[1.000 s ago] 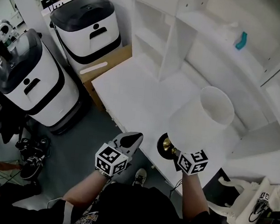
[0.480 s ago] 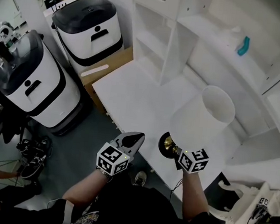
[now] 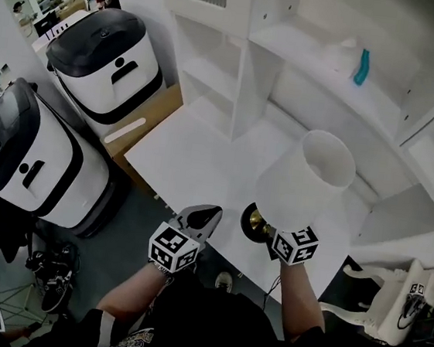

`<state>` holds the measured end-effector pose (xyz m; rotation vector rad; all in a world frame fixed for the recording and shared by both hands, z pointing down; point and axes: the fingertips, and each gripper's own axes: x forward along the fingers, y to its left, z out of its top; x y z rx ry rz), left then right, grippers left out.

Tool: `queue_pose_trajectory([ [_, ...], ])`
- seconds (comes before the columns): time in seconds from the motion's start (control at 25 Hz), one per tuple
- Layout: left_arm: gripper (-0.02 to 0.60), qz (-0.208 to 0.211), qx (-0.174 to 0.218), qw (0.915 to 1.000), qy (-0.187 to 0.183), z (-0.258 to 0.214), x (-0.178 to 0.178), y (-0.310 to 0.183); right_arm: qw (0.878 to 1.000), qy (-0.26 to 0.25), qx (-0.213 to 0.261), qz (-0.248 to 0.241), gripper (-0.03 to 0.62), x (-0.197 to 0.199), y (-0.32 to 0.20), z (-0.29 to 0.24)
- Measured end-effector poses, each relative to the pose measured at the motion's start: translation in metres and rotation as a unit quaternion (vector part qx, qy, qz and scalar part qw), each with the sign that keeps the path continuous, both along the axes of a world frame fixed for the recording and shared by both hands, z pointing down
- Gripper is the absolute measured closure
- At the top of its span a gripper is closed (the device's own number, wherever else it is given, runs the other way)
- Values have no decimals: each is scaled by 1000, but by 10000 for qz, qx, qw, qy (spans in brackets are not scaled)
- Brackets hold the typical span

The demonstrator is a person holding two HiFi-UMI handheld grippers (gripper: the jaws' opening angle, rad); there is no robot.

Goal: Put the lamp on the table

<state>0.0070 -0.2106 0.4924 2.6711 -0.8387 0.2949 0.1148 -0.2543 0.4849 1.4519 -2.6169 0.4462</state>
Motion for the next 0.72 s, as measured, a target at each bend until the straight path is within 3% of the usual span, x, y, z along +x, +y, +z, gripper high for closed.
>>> queue_pose_trajectory([
  [0.72,574,962,-14,9954,7,18,13,-67,9993,156,115,320,533,-2,-73,21],
])
